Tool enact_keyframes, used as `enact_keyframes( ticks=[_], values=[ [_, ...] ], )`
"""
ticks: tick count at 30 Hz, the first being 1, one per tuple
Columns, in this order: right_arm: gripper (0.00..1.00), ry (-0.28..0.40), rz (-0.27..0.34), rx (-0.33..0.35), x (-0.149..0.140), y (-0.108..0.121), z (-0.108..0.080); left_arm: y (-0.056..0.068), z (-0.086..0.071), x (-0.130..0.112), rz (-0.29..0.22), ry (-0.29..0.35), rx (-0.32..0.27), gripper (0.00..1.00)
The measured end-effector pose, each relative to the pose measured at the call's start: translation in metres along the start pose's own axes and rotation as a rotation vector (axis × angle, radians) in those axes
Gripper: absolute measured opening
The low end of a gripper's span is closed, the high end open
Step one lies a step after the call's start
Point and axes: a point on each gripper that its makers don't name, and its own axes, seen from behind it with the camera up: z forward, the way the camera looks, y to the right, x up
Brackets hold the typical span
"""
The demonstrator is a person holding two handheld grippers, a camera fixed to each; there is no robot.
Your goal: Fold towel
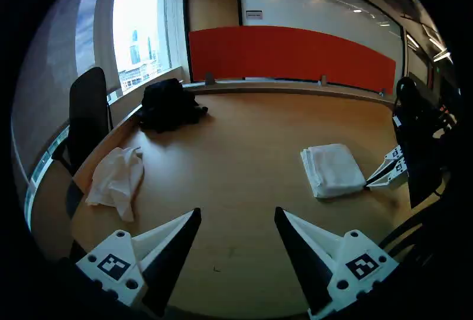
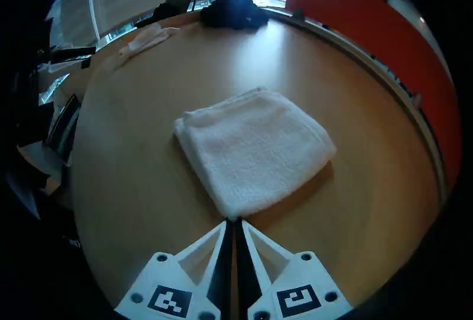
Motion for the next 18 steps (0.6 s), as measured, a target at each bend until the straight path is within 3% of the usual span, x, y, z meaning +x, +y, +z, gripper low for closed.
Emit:
enact_keyframes(
  ticks=[9,18],
  values=[
    [0.03,0.015,-0.002,-0.018,0.011,0.007,-0.009,0.0,0.002,0.0,0.009,-0.001,-0.013,0.92],
    [0.03,0.079,-0.025,-0.045,0.051,0.02,-0.028,-0.003,0.005,0.007,0.012,0.015,-0.022,0.92]
  ],
)
